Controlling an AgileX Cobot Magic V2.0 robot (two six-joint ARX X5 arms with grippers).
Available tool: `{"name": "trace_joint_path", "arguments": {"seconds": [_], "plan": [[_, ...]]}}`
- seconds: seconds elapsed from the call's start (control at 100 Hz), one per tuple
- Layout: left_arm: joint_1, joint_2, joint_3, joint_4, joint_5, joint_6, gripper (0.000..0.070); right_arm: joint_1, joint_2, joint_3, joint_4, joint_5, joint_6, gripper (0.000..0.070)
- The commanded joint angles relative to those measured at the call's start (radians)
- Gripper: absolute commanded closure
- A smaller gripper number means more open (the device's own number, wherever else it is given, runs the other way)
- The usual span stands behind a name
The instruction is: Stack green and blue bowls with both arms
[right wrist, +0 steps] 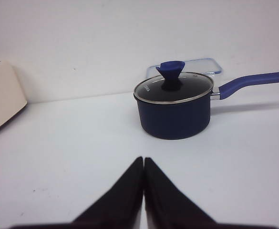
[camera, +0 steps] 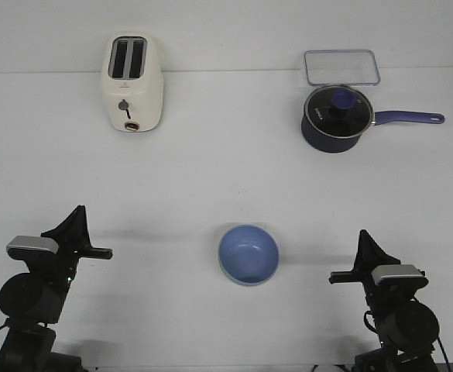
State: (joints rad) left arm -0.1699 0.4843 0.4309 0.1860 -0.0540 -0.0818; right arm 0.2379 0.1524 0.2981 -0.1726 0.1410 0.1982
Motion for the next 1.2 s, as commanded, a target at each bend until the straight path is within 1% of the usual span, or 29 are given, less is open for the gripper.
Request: {"name": "trace_joint_path", "arguments": {"seconds": [0.0, 0.31, 0.68, 0.76, 0.85, 0.94, 0.99, 1.1, 1.19], "plan": [[0.001, -0.007, 0.011, 0.003, 0.0, -0.016, 0.0685, 0.003, -0.002, -0.002, 0.016, 0.003, -0.005, 0.07], [0.0, -0.062, 0.011, -0.006, 0.001, -0.016, 0.0685, 0.003, -0.002, -0.002, 0.016, 0.003, -0.005, 0.07], [0.0, -0.07, 0.011, -0.005, 0.001, -0.016, 0.0685, 0.003, -0.002, -0.002, 0.016, 0.003, -0.005, 0.07], [0.001, -0.087, 0.007, -0.01, 0.001, -0.005, 0.0685, 0.003, -0.002, -0.002, 0.016, 0.003, -0.005, 0.07], [0.024, -0.123, -0.023, -0.028, 0.002, 0.001, 0.0685, 0.003, -0.002, -0.002, 0.016, 0.003, -0.005, 0.07], [0.072, -0.183, -0.104, -0.028, 0.011, 0.011, 0.0685, 0.003, -0.002, -0.002, 0.016, 0.003, -0.005, 0.07], [0.098, -0.222, -0.158, -0.023, 0.036, 0.008, 0.0685, 0.003, -0.002, -0.002, 0.016, 0.003, -0.005, 0.07], [0.14, -0.327, -0.271, -0.021, 0.135, 0.01, 0.0685, 0.003, -0.002, -0.002, 0.016, 0.003, -0.005, 0.07], [0.154, -0.396, -0.336, -0.022, 0.171, 0.001, 0.0685, 0.003, -0.002, -0.002, 0.016, 0.003, -0.005, 0.07]]}}
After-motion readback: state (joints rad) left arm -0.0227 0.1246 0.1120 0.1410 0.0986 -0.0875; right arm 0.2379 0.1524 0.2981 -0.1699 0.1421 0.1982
